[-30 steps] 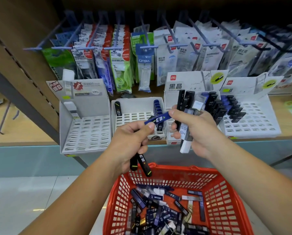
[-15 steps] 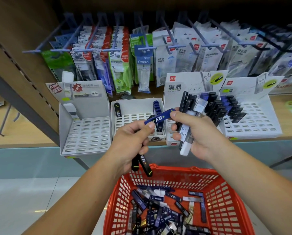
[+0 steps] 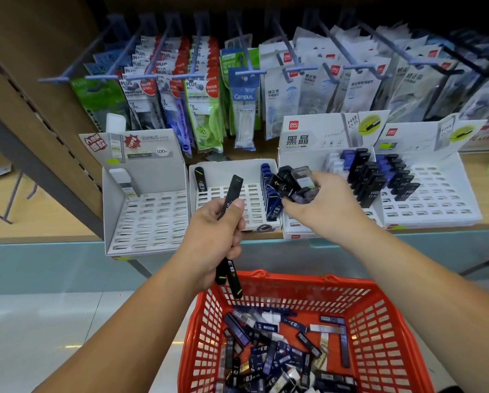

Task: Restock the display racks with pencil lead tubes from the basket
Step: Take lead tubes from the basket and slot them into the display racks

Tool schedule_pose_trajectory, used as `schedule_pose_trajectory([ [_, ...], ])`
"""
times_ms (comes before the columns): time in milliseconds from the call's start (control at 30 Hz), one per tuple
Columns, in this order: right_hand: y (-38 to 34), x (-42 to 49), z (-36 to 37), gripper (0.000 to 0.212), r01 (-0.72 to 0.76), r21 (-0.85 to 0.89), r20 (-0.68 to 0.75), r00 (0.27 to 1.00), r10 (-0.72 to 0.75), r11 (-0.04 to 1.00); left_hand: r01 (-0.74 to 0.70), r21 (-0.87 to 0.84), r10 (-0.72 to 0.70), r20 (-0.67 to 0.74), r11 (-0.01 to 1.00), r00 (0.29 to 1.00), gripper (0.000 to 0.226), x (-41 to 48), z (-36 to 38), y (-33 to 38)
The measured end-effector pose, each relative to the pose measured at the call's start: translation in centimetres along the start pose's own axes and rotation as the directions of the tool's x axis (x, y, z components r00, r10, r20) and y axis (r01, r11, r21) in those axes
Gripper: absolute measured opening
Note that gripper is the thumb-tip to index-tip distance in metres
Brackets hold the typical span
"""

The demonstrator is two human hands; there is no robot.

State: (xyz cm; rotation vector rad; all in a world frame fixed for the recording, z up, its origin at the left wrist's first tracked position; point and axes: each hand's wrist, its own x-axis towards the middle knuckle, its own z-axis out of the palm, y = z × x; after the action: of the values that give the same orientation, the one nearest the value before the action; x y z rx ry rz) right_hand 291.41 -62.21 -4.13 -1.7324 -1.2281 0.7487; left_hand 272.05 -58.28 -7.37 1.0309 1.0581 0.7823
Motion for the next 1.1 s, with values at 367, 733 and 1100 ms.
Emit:
schedule_pose_trajectory([
  [367, 0.7, 1.4, 0.2, 0.025, 0.171, -0.282, 0.104, 0.984, -0.147, 0.944, -0.036, -0.075, 0.033, -0.046, 0.997, 0.998, 0.016, 0.7, -0.4, 0.5],
  [733, 0.8, 1.6, 0.6, 0.022, 0.2, -0.267, 0.085, 0.979, -0.183, 0.943, -0.015, -0.163, 0.003, -0.078, 0.987, 0.997, 0.016, 0.6, -0.8, 1.4],
  [1100, 0.5, 1.6, 1.9, 0.017, 0.366, -0.358, 0.151, 0.931, -0.333, 0.859, -0.02, -0.179, 0.003, -0.098, 0.984, 0.995, 0.015, 0.6, 0.0, 1.6],
])
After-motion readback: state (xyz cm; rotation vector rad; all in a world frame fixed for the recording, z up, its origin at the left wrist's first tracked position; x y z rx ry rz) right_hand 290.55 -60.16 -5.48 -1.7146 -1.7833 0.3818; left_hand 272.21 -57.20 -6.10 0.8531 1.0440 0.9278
